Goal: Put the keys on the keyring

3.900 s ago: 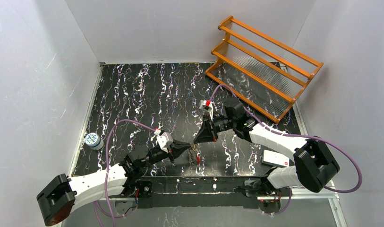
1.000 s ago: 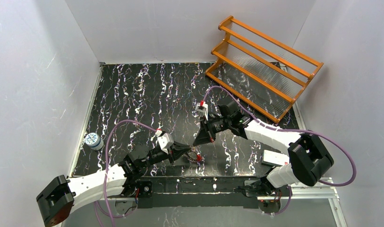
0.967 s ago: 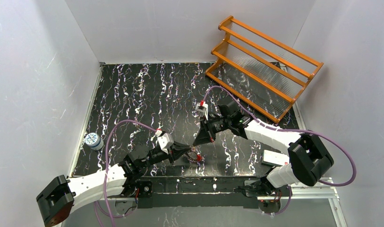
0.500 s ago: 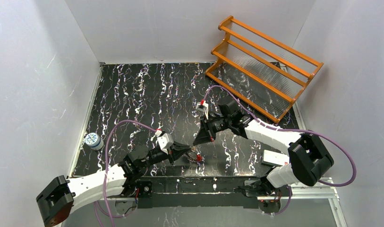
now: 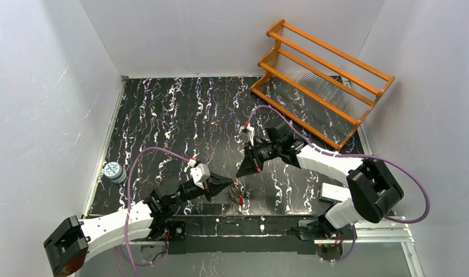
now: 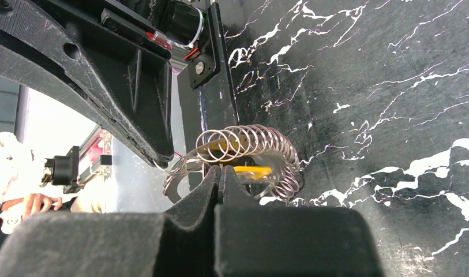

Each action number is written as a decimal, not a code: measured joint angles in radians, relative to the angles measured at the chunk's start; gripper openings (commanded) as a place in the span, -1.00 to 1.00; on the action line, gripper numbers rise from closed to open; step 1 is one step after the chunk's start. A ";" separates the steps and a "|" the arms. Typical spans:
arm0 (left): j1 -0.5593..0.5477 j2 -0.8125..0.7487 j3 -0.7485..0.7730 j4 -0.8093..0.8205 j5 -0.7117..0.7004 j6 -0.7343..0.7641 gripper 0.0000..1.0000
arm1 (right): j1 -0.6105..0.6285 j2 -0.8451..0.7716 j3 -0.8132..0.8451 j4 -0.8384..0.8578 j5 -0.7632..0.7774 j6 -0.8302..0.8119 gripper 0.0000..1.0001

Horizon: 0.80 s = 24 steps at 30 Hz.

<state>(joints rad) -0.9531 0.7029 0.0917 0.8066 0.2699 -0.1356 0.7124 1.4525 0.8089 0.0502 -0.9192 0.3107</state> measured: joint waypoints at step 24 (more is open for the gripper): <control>0.000 0.000 -0.003 0.000 0.000 0.001 -1.00 | 0.000 -0.106 -0.001 0.042 -0.103 -0.022 -0.97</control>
<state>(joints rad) -0.9531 0.7033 0.0887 0.8070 0.2695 -0.1349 0.7128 1.3460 0.8078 0.0925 -1.0222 0.2890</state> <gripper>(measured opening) 0.010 0.031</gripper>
